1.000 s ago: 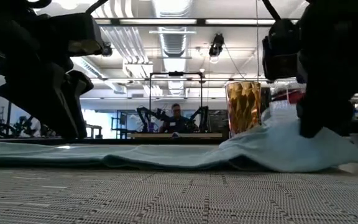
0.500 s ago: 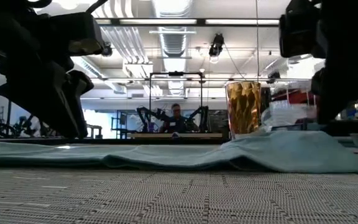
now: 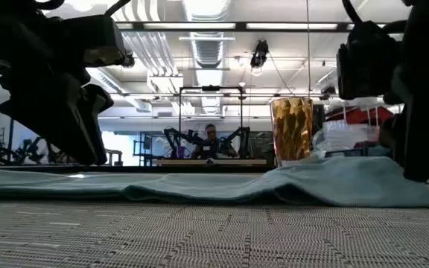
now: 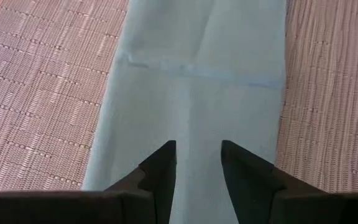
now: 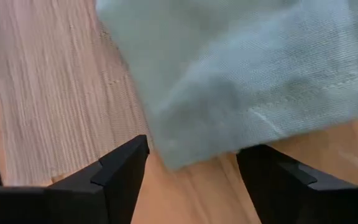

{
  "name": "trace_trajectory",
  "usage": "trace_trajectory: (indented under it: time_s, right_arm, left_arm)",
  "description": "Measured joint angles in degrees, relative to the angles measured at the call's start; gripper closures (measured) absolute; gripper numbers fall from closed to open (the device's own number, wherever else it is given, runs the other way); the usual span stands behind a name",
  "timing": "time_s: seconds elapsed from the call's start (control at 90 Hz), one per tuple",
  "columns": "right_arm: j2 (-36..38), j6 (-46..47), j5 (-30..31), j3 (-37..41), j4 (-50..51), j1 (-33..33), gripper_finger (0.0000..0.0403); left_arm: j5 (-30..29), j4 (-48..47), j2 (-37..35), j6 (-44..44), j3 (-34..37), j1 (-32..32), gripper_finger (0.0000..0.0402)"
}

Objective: Set table place
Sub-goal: Fold the blue table napkin

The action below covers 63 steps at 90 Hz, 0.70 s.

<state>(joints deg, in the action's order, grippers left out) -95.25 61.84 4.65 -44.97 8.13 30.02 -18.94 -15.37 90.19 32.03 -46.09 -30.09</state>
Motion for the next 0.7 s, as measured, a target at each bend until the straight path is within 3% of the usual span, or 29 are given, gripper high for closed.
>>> trace_trajectory:
  time_s: [0.3, 0.7]
  right_arm:
    - [-0.4, 5.0, 4.8, 0.0, -0.4, 0.1, 0.0176]
    - [-0.7, 10.3, 10.5, 0.3, 0.4, 0.0, 0.0267]
  left_arm:
    - [0.0, 0.6, 0.0, -0.2, 0.0, 0.1, 0.0288]
    - [-0.1, 1.5, 0.0, -0.2, 0.0, 0.1, 0.0288]
